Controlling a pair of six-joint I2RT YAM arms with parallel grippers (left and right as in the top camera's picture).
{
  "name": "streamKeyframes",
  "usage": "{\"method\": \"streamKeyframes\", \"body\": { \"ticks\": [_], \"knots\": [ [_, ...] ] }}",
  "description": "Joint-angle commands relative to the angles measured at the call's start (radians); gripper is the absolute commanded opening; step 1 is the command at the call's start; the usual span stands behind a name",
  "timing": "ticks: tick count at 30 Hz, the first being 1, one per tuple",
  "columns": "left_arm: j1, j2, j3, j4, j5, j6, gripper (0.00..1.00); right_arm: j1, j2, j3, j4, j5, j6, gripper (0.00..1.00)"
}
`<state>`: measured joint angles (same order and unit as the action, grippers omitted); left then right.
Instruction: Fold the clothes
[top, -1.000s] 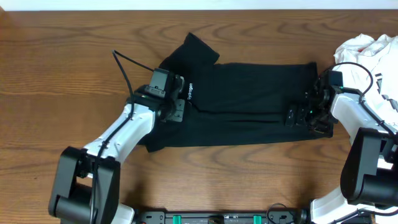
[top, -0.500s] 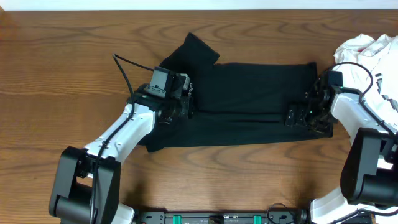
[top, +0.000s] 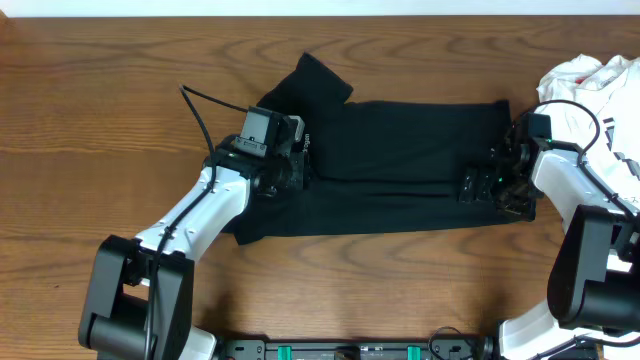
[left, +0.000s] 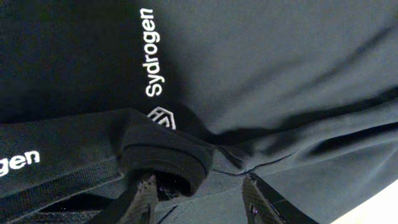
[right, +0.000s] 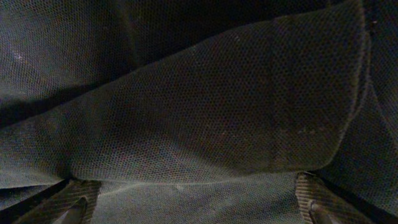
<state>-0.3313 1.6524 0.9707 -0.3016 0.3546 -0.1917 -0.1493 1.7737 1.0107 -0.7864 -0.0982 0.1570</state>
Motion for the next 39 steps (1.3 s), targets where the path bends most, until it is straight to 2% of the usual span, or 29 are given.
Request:
{"method": "streamKeyframes", "body": {
  "ticks": [1,5,7,13,16,34,39],
  "knots": [
    [-0.002,0.029,0.002,0.008,-0.027,-0.013,0.47,-0.006,0.011,-0.009,-0.002,0.012,0.006,0.99],
    [-0.002,0.065,0.002,0.02,-0.027,-0.013,0.47,-0.006,0.011,-0.009,-0.002,0.012,0.006,0.99],
    [-0.002,0.075,0.002,0.032,-0.027,-0.013,0.43,-0.006,0.011,-0.009,-0.002,0.012,0.006,0.99],
    [-0.002,0.072,0.003,0.065,-0.026,-0.063,0.15,-0.007,0.011,-0.009,-0.002,0.012,0.006,0.99],
    [-0.002,0.072,0.006,0.065,-0.026,-0.069,0.11,-0.006,0.011,-0.009,-0.002,0.012,0.006,0.99],
    [-0.009,0.072,0.027,0.153,-0.028,-0.069,0.09,-0.007,0.011,-0.009,-0.002,0.012,0.006,0.99],
    [-0.032,0.072,0.027,0.163,-0.097,-0.069,0.11,-0.006,0.011,-0.009,-0.002,0.012,0.006,0.99]
  ]
}}
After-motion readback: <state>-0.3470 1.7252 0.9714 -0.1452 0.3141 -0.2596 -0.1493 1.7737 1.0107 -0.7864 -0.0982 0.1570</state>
